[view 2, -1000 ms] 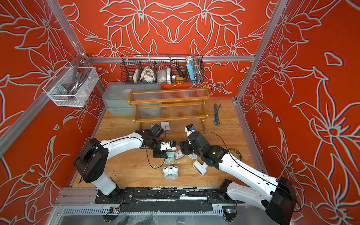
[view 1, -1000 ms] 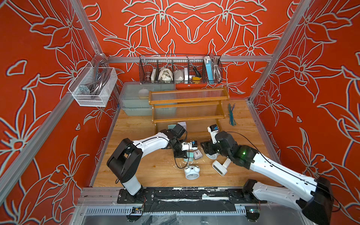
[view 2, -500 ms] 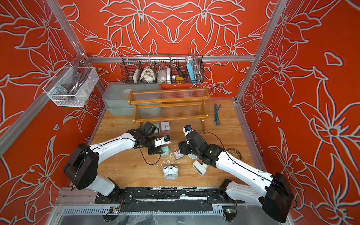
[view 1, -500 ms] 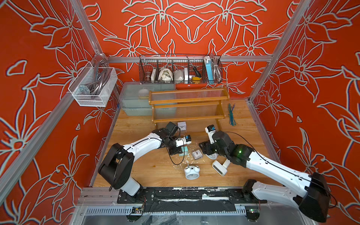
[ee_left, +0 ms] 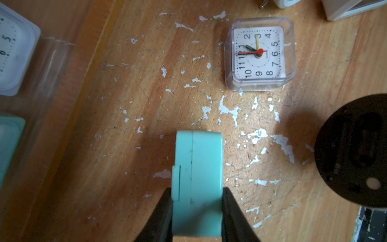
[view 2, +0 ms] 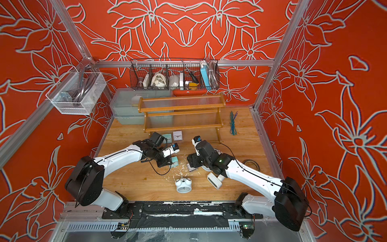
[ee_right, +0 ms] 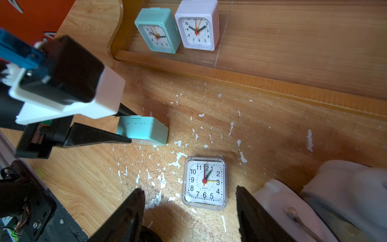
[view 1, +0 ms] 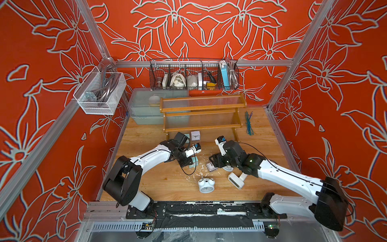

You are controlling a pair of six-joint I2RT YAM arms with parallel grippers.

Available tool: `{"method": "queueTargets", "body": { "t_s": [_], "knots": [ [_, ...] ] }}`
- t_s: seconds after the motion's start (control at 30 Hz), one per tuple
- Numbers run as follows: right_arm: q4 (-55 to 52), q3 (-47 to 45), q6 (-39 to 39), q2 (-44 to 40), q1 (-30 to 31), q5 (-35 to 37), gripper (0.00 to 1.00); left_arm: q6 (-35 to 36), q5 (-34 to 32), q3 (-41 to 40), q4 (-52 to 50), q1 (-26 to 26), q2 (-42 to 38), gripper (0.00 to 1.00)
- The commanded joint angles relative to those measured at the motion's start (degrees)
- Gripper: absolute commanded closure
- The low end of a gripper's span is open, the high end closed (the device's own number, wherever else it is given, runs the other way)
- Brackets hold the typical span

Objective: Place the alarm clocks on the shelf by style
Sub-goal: Adjust the alarm at the center of the board, then pick up the alarm from the center of the board.

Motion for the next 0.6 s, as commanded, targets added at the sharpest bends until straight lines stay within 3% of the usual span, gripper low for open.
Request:
{"method": "queueTargets", "body": {
  "t_s": [0.0, 0.3, 0.57],
  "knots": [
    [0.7, 2.6, 0.7, 1.5, 1.6, -0.7, 0.27, -1.6, -0.1, -0.6, 0.6, 0.4, -1.4, 0.61],
    [-1.2, 6.4, 0.7, 6.3, 6.2, 3.4, 0.23, -1.5, 0.9, -0.6, -0.7, 1.5, -4.1, 0.49],
    [-1.5, 10.2, 1.8, 11.4, 8.8, 4.1, 0.21, -2.5, 6.5, 0.1, -3.1, 9.0, -10.1, 0.47]
  ]
}}
